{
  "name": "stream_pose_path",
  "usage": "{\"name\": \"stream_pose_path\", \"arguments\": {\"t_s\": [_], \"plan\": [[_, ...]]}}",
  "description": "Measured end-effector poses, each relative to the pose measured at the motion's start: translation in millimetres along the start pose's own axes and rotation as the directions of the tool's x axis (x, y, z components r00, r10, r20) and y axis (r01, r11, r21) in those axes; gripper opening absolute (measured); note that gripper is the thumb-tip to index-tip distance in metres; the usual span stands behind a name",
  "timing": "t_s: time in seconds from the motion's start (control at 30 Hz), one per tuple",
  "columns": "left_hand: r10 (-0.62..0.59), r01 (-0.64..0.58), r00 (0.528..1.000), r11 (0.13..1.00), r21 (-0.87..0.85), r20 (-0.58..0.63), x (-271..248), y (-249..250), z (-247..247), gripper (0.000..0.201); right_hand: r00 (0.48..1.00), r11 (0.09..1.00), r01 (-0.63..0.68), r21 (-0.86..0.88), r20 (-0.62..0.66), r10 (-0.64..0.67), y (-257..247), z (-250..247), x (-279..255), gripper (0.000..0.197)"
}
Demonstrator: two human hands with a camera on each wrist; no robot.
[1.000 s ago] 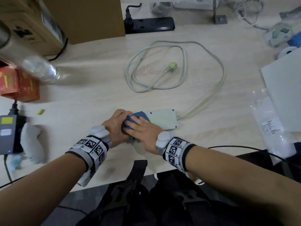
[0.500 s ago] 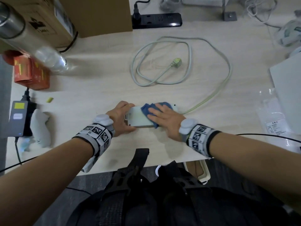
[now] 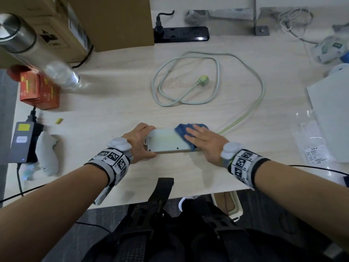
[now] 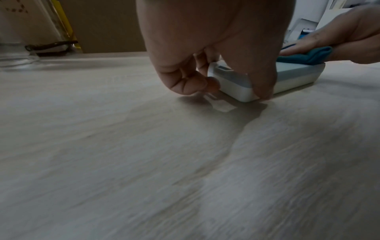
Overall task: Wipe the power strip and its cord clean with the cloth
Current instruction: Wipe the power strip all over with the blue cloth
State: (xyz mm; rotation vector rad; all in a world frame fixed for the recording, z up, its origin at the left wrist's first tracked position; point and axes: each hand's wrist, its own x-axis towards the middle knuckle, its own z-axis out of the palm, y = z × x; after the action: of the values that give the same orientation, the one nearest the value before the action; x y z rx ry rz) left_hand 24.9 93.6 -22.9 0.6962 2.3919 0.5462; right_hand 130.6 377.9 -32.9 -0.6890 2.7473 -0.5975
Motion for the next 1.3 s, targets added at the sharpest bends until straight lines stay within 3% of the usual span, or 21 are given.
{"name": "stream_pose_path", "arguments": {"t_s": [0.13, 0.23, 0.4, 0.53, 0.67, 0.8, 0.9, 1.07, 1.2, 1.3], "plan": [[0.002, -0.002, 1.0, 1.0, 0.007, -0.003, -1, 0, 0, 0.08, 0.998, 0.997, -0.065, -0.052, 0.006, 0.065, -4, -3, -3, 0.082], [0.002, -0.002, 1.0, 1.0, 0.004, -0.011, 1, 0, 1, 0.078, 0.985, 0.986, -0.168, 0.007, 0.04, 0.168, -30, 4, 15, 0.078], [0.028, -0.034, 0.997, 0.996, -0.082, -0.067, -1, 0, 6, 0.085, 0.985, 0.996, -0.086, -0.017, 0.149, 0.088, -76, 20, 60, 0.069], [0.009, -0.016, 0.999, 0.989, -0.15, -0.047, 0, -1, 6, 0.082, 0.996, 0.999, -0.033, 0.024, 0.087, 0.031, -97, 28, 80, 0.056], [-0.007, 0.001, 0.998, 0.995, -0.102, -0.057, 0, -3, 5, 0.086, 0.999, 0.999, -0.006, 0.052, 0.053, 0.004, -67, 13, 59, 0.067], [-0.016, 0.016, 1.0, 0.998, -0.057, -0.004, 1, -3, 0, 0.077, 0.992, 0.992, -0.123, -0.003, -0.027, 0.123, -25, 4, 13, 0.076], [-0.011, 0.011, 1.0, 0.998, -0.056, -0.002, 0, -3, 0, 0.077, 0.986, 0.989, -0.144, -0.024, -0.082, 0.142, -15, 2, -1, 0.076], [-0.014, 0.013, 1.0, 0.996, -0.084, -0.002, 1, -2, 0, 0.077, 0.959, 0.96, -0.278, 0.045, -0.039, 0.28, -39, 4, 15, 0.078], [-0.021, 0.022, 1.0, 0.994, -0.104, 0.011, 4, 2, -2, 0.081, 0.979, 0.987, -0.156, 0.039, 0.14, 0.149, -63, 8, 52, 0.072], [-0.033, 0.036, 0.999, 0.99, -0.133, 0.019, 7, 6, -3, 0.076, 0.98, 0.996, -0.086, -0.003, 0.182, 0.085, -88, 10, 80, 0.06]]}}
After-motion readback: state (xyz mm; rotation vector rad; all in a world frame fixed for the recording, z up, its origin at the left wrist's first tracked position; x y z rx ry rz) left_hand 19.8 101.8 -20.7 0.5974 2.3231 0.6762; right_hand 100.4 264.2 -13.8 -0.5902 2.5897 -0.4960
